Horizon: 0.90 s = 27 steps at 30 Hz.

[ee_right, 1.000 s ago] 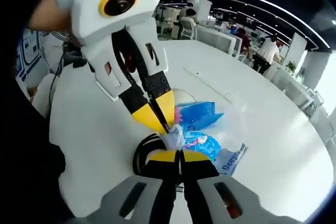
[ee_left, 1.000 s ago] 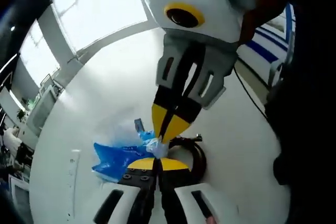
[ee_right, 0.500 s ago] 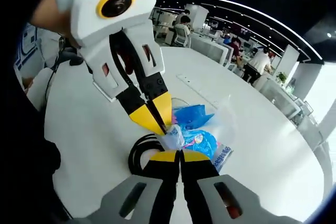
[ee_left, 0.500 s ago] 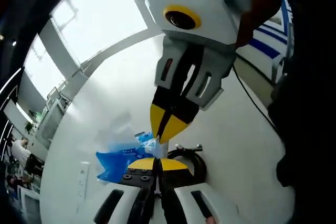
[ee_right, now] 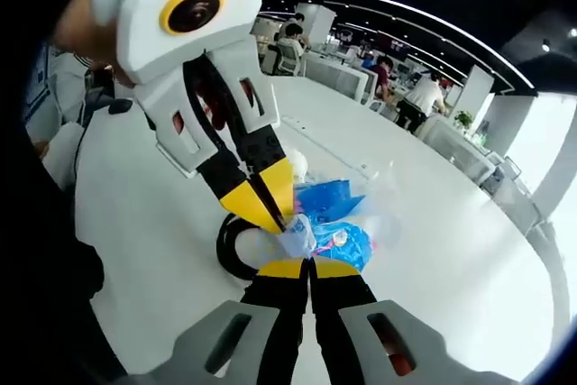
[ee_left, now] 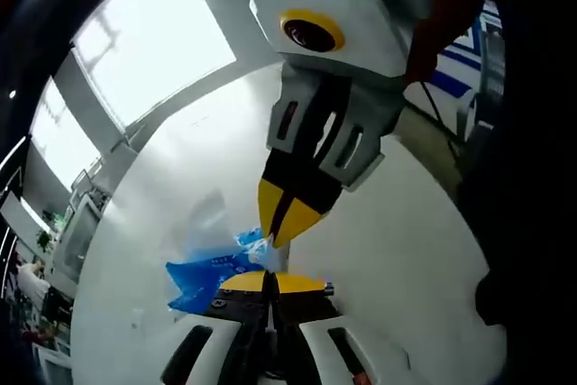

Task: Arrange the tabletop items into an orderly group along one side of the table until the central work area is clear of visible clutter.

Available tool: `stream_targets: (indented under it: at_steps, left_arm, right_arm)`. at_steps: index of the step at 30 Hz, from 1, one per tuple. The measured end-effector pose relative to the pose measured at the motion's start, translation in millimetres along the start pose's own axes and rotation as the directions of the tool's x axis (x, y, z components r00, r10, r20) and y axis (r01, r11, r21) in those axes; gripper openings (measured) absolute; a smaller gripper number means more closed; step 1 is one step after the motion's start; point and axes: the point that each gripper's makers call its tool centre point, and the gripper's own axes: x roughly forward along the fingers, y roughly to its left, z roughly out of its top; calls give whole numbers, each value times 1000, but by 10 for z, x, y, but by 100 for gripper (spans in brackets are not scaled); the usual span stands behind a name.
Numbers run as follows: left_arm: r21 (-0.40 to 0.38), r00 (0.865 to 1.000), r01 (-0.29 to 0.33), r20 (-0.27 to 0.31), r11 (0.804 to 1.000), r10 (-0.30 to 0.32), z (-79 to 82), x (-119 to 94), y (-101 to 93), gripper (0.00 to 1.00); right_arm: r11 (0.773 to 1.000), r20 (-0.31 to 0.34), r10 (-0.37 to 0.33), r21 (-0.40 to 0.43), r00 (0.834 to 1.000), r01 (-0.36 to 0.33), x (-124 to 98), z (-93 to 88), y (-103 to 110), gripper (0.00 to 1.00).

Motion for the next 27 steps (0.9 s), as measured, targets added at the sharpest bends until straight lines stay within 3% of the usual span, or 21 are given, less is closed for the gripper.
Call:
stream_targets:
  at_steps: [14, 27]
  left_arm:
    - [74, 996, 75, 37, 994, -78, 323, 326, -214, 0]
    - [43, 990, 130, 49, 991, -132, 362, 559, -428, 0]
  right_arm:
    - [996, -53, -67, 54, 996, 70, -291, -396, -123, 0]
    - [989, -109, -78, 116, 991, 90, -354, -710, -75, 0]
